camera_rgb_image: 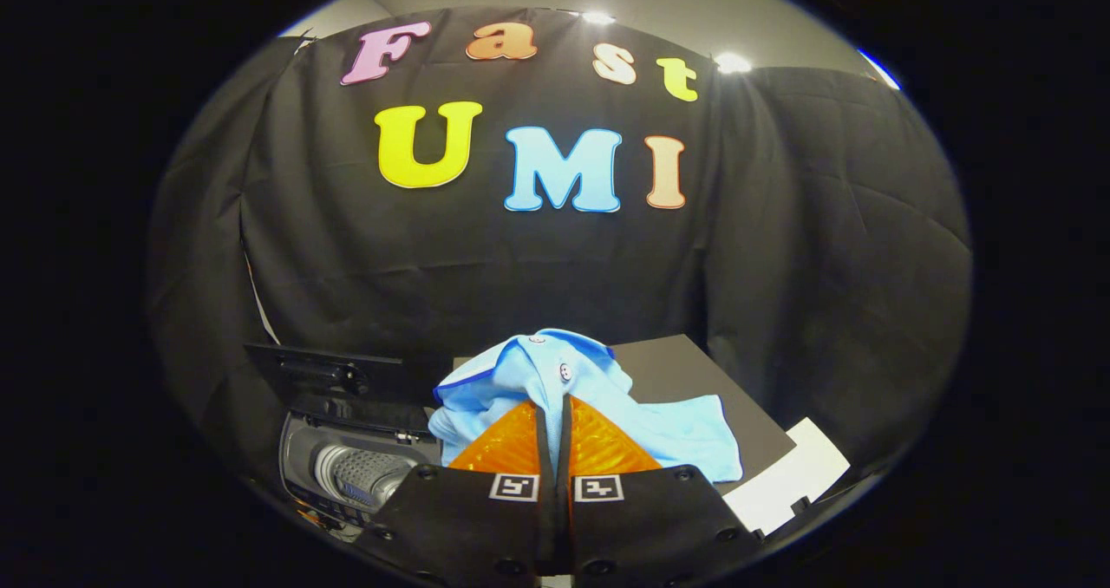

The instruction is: Put the clothes into the washing machine and then close the washing machine lid.

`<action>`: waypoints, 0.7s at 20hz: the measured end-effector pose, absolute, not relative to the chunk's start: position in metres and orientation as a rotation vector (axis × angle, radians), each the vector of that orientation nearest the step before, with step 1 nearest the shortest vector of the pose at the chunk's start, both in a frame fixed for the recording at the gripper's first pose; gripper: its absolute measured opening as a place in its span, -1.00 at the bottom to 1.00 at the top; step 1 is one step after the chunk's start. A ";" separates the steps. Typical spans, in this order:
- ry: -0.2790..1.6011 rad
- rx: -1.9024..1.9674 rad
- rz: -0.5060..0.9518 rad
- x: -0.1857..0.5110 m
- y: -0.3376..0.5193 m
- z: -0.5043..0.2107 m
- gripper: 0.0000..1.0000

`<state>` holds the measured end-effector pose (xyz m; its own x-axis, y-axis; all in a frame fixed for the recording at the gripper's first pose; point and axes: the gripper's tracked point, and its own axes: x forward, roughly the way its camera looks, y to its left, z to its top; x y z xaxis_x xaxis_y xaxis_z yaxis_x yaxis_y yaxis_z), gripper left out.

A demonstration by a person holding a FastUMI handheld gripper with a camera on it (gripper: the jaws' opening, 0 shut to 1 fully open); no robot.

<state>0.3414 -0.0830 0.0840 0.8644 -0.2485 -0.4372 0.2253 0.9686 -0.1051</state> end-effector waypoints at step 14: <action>0.430 -0.082 -0.186 0.360 0.038 0.096 -0.98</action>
